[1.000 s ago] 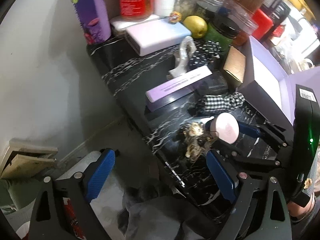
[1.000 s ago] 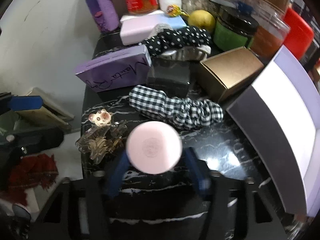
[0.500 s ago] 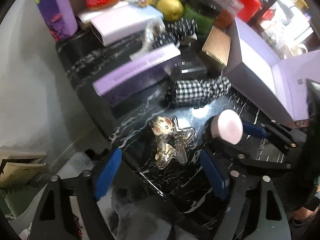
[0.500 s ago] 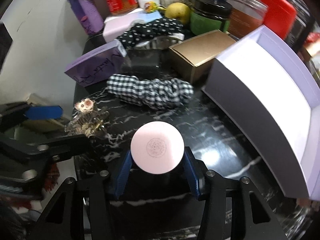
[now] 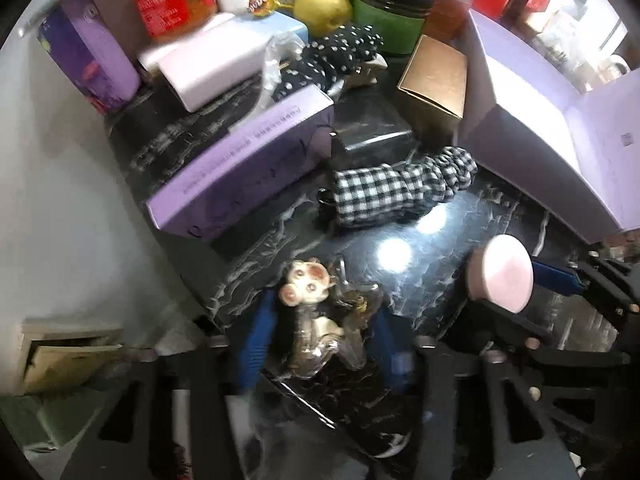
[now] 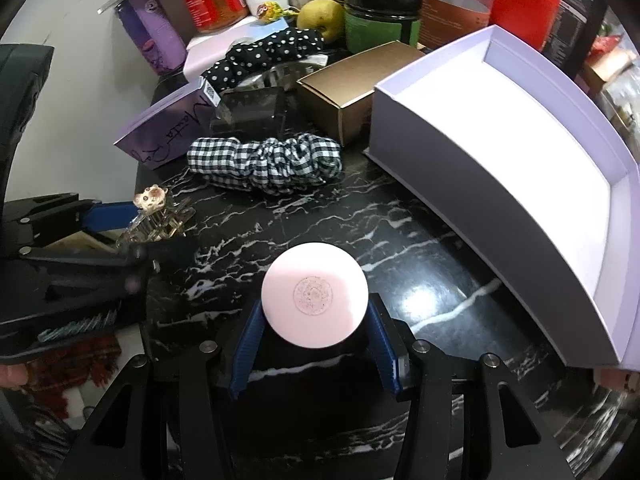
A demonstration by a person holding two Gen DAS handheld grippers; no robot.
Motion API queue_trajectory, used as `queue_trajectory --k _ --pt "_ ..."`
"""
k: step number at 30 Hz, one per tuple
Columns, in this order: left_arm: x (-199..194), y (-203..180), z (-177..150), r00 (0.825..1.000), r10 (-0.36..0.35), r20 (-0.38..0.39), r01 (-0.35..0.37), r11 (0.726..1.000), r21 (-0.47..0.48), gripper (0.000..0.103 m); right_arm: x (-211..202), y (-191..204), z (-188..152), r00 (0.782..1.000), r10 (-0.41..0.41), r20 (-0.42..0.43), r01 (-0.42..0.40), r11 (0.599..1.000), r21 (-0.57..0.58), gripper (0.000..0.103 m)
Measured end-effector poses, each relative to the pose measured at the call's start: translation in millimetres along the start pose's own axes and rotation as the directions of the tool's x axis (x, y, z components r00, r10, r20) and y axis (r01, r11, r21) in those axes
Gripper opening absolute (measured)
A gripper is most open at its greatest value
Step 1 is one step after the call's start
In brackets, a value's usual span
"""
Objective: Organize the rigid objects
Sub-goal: 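Lift the pink compact with the right gripper while the left gripper grasps the gold keychain, then carry the compact and keychain in both grippers over the lavender box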
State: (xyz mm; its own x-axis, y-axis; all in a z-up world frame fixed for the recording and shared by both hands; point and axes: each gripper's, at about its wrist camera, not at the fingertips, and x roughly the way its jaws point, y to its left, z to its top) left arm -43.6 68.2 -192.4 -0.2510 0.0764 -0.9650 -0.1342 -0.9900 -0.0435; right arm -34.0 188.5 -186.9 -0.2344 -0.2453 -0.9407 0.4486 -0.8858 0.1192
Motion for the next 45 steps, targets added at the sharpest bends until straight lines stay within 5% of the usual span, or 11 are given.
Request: queue_trajectory --k 5,21,30,45 --pt "-3 1 0 0.999 -0.047 -0.023 0.046 0.999 -0.022 0.035 -1 -2 4 0.999 0.031 -0.006 -0.031 0.999 0.030 0.050" --pt "-43 -20 -18 0.999 -0.030 -0.045 0.033 0.996 0.085 0.035 -32 24 -4 0.999 0.040 0.014 -0.041 0.996 0.083 0.050" --pt "-67 -34 -29 0.997 -0.044 -0.056 0.050 0.993 0.110 0.035 -74 -32 -32 0.999 0.034 0.016 -0.036 0.988 0.151 0.050" --pt "-88 -53 -41 0.998 -0.047 -0.048 0.053 0.989 0.140 0.035 -109 -45 -69 1.000 0.008 0.014 -0.011 0.971 0.239 0.050"
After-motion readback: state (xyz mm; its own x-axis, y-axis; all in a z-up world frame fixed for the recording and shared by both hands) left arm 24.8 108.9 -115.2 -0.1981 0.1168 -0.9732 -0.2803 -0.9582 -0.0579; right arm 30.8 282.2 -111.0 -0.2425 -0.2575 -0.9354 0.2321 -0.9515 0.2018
